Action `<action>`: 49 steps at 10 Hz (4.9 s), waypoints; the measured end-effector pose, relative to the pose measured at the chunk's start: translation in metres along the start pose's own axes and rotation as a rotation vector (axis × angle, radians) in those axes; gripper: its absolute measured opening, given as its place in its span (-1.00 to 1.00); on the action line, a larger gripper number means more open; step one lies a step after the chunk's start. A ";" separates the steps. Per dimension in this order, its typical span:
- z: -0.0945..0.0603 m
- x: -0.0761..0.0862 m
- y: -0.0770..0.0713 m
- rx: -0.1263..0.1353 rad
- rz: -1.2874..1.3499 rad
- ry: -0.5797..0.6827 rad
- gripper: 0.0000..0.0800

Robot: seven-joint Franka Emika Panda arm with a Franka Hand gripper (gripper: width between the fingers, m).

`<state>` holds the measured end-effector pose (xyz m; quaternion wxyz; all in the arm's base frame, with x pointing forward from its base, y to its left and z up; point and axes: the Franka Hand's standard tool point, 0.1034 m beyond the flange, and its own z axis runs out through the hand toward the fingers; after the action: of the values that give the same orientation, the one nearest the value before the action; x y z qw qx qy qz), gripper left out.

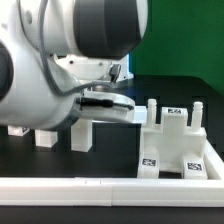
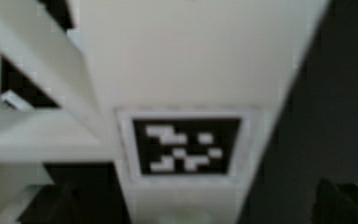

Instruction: Assemble chair

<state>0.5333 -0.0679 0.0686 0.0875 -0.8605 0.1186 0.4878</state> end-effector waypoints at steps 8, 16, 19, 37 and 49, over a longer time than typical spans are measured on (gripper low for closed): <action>-0.041 0.011 -0.001 0.020 -0.050 0.414 0.62; -0.046 0.004 0.060 0.349 -0.055 0.344 0.62; -0.045 0.005 0.085 0.519 -0.034 0.291 0.62; -0.017 0.003 0.115 0.725 0.201 -0.010 0.62; 0.002 0.002 0.123 1.044 0.396 -0.305 0.62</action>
Offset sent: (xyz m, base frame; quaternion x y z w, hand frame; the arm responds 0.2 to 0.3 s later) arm 0.0146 -0.0071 0.0119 -0.0006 0.1926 -0.0304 0.9808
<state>0.4972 -0.1854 0.0619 0.4235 -0.5847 0.4882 0.4904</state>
